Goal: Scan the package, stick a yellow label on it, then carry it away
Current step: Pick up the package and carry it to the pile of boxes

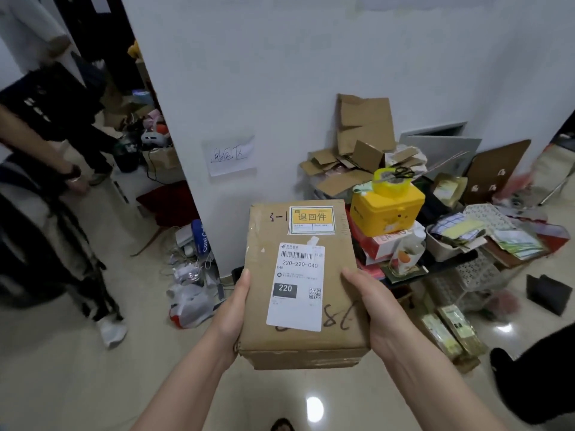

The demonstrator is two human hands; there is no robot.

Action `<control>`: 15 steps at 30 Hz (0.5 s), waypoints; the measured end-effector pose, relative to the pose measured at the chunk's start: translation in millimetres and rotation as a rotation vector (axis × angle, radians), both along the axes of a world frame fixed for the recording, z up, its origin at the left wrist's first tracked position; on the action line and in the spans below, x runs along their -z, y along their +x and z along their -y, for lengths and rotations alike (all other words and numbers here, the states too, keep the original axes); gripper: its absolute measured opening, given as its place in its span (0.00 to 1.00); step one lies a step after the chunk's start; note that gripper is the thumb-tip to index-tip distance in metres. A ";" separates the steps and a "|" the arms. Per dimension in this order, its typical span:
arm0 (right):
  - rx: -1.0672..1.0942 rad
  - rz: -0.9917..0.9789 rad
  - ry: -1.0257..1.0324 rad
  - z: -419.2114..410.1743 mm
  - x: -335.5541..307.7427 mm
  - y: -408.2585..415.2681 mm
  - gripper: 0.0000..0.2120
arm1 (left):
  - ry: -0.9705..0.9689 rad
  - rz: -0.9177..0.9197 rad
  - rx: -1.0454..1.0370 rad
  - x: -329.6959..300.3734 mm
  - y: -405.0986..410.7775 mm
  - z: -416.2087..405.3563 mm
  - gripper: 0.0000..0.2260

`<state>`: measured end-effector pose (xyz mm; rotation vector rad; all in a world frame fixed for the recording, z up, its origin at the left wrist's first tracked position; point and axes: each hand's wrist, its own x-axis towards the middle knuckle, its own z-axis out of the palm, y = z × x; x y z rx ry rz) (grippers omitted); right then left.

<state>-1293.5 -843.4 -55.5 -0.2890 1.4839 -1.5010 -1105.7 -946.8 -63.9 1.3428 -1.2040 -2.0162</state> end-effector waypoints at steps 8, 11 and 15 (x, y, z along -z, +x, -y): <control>0.063 -0.046 0.039 118.5 -1.9 -70.4 0.14 | 0.019 -0.025 0.025 9.4 -68.1 118.1 0.22; 0.065 -0.049 0.064 152.3 8.9 -94.8 0.15 | 0.033 -0.028 0.044 15.9 -89.6 149.8 0.22; 0.030 -0.082 0.092 200.6 30.3 -125.6 0.15 | -0.015 -0.046 0.037 35.1 -116.6 192.3 0.18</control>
